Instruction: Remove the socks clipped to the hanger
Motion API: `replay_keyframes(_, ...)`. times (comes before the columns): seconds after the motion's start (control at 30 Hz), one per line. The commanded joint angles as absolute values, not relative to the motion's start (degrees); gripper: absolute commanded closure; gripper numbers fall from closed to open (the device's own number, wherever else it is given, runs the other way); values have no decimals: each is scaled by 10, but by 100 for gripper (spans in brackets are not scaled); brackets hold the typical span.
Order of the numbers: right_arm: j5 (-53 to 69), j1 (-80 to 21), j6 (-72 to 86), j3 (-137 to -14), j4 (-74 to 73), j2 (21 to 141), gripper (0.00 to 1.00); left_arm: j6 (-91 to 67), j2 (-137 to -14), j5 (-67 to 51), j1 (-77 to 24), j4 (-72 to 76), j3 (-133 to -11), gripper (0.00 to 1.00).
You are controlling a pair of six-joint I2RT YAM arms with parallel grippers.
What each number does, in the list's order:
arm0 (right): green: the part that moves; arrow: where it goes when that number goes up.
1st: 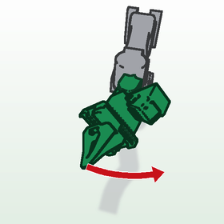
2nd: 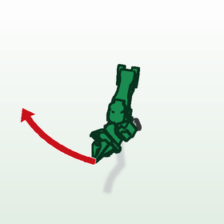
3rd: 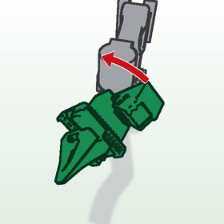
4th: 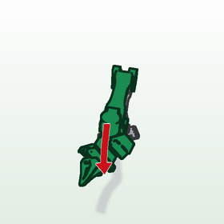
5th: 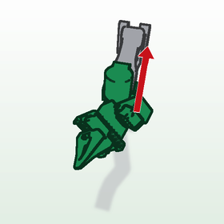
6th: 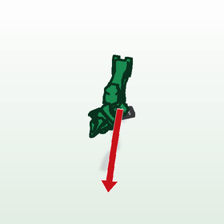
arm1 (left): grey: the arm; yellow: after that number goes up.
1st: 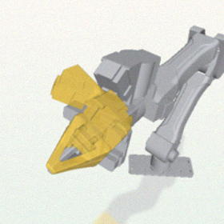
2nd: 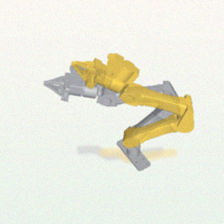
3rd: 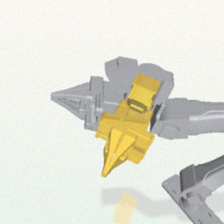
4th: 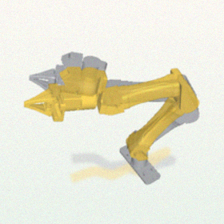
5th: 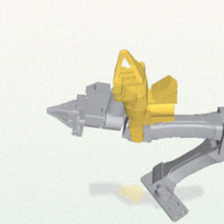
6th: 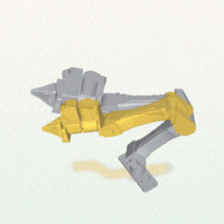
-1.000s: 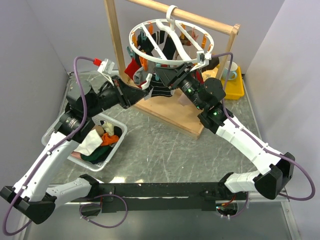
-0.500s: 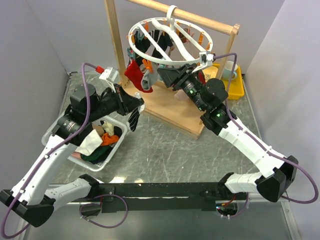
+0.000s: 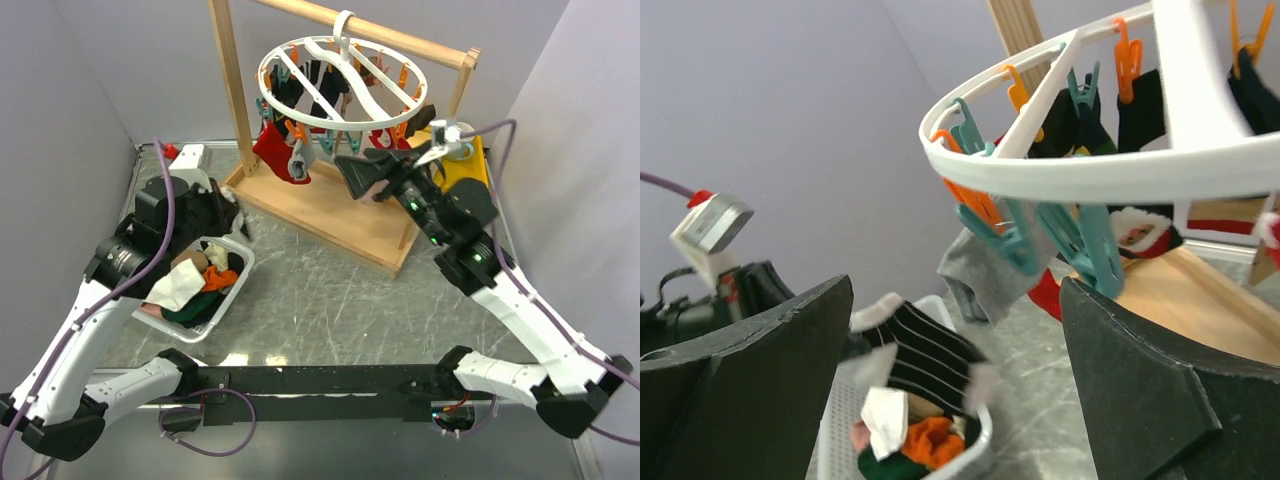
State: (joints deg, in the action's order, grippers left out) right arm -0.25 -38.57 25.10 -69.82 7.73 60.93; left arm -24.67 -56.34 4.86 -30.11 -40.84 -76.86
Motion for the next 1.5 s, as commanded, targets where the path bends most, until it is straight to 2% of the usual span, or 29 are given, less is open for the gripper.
replay_keyframes(0.0, -11, -379, 194, -679, 33, 543, 8, -255, -529, 195, -290, -455, -756, 99)
replay_keyframes(0.1, -17, -379, 171, -666, -11, 512, 8, -278, -507, 252, -275, -459, -728, 99)
replay_keyframes(0.2, -33, -379, 147, -656, -54, 485, 8, -288, -500, 261, -237, -461, -706, 99)
replay_keyframes(0.47, -80, -379, 134, -621, -119, 420, 8, -254, -492, 202, -73, -431, -638, 99)
replay_keyframes(0.57, -70, -379, 147, -593, -129, 404, 8, -253, -495, 265, -68, -430, -634, 99)
replay_keyframes(0.73, -61, -379, 165, -567, -140, 383, 8, -261, -498, 279, -67, -417, -627, 98)
replay_keyframes(0.77, -59, -379, 166, -560, -141, 381, 8, -264, -500, 274, -67, -416, -627, 93)
replay_keyframes(0.83, -55, -380, 171, -555, -142, 374, 8, -258, -502, 255, -67, -412, -628, 44)
replay_keyframes(0.9, -53, -379, 174, -549, -144, 371, 8, -255, -498, 215, -67, -407, -632, 17)
replay_keyframes(0.97, -49, -379, 176, -547, -146, 368, 8, -247, -490, 172, -67, -396, -638, 11)
replay_keyframes(1.0, -47, -379, 175, -545, -147, 368, 8, -244, -487, 116, -67, -389, -638, 7)
replay_keyframes(1.13, -40, -379, 175, -541, -148, 367, 7, -248, -460, -16, -67, -331, -621, 1)
replay_keyframes(1.33, 11, -379, 183, -548, -163, 386, 3, -271, -449, -188, -67, -232, -599, 1)
replay_keyframes(1.47, 14, -379, 211, -565, -199, 409, 0, -298, -476, -251, -68, -190, -595, 0)
